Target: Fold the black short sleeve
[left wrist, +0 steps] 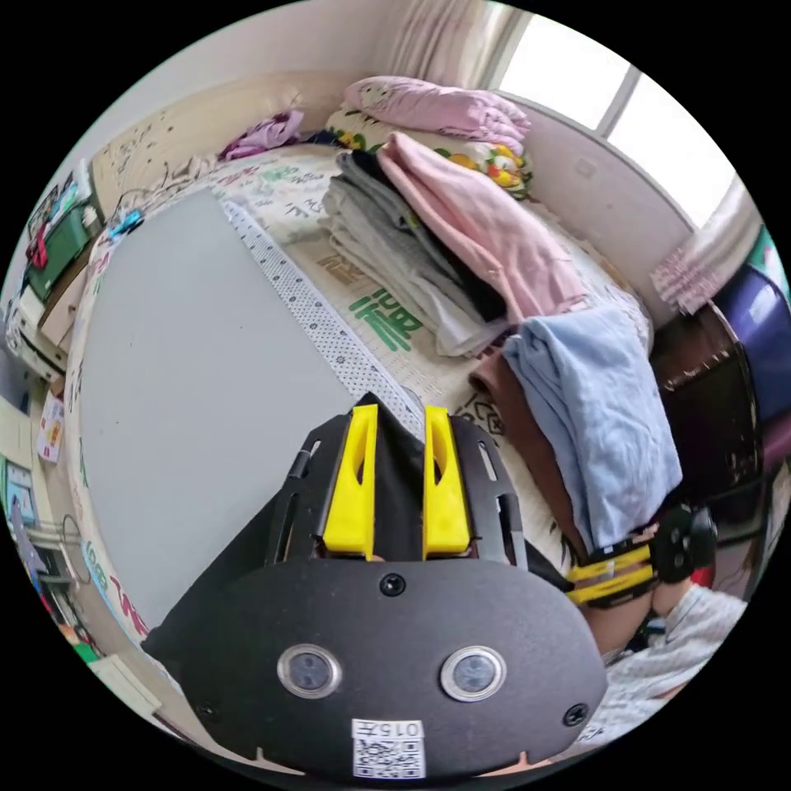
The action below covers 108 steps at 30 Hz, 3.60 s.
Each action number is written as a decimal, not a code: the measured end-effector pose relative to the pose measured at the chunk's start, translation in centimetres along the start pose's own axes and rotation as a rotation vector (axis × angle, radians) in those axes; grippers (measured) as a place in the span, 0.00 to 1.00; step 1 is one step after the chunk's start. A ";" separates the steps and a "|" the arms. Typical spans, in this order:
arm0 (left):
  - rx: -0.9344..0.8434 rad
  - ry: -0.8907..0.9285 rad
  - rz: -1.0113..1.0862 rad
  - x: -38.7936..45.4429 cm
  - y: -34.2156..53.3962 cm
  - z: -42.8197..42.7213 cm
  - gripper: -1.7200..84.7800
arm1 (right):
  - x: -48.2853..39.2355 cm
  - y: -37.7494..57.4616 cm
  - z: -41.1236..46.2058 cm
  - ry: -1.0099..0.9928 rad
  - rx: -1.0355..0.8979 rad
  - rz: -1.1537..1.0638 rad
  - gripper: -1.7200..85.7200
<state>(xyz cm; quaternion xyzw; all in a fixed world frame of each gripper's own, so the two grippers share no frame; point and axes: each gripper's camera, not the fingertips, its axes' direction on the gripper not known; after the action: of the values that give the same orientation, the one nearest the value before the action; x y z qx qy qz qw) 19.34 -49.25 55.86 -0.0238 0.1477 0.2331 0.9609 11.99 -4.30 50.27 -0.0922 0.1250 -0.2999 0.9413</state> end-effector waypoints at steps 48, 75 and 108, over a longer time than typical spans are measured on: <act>0.526 0.235 -0.562 -40.8 41.3 -16.3 0.01 | -26.8 -8.7 18.5 -0.368 -0.101 -0.724 0.03; 0.155 -0.150 -0.323 -30.3 29.8 -10.8 0.03 | -29.2 -10.1 31.9 -0.189 -0.036 -0.562 0.04; -0.108 -0.064 -0.021 -10.0 7.9 -1.8 0.07 | -23.1 7.5 31.2 0.447 0.160 -0.547 0.07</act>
<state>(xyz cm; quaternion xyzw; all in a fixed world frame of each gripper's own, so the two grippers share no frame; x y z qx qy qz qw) 6.76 -46.82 57.31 -0.0699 0.1036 0.2313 0.9648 6.87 18.35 82.27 0.0195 0.2745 -0.5623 0.7798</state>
